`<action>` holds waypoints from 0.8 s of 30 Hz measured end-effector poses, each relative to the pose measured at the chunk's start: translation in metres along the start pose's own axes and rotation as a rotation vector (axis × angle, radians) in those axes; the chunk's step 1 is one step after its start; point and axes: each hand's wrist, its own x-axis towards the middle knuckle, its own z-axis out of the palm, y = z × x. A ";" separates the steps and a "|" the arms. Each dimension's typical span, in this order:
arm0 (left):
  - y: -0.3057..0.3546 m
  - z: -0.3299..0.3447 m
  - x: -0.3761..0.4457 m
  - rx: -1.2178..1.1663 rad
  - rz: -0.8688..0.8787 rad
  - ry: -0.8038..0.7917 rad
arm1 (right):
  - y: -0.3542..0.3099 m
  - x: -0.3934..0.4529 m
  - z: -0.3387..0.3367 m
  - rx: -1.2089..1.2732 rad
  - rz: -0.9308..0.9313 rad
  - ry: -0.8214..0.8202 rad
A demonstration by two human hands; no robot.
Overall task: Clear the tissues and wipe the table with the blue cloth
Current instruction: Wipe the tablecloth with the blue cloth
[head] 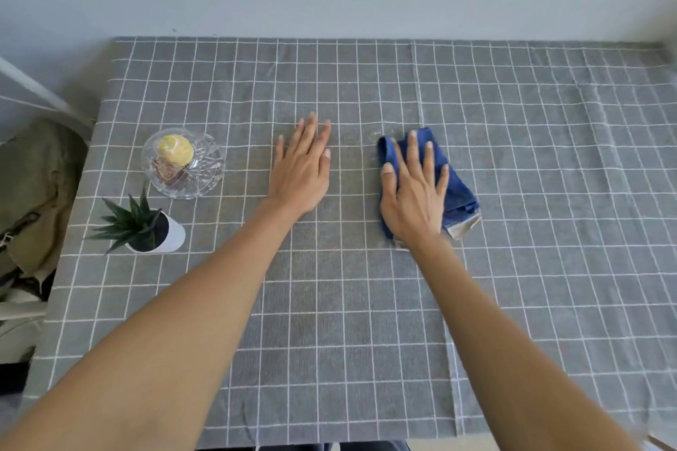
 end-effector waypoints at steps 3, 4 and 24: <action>-0.005 0.008 -0.003 0.076 0.021 -0.024 | -0.011 -0.003 0.009 -0.082 -0.056 -0.035; -0.007 0.010 -0.007 0.091 0.026 -0.007 | -0.008 -0.002 0.009 -0.097 -0.059 -0.039; -0.008 0.016 -0.010 0.110 0.022 0.061 | -0.009 0.014 0.007 -0.093 -0.047 -0.001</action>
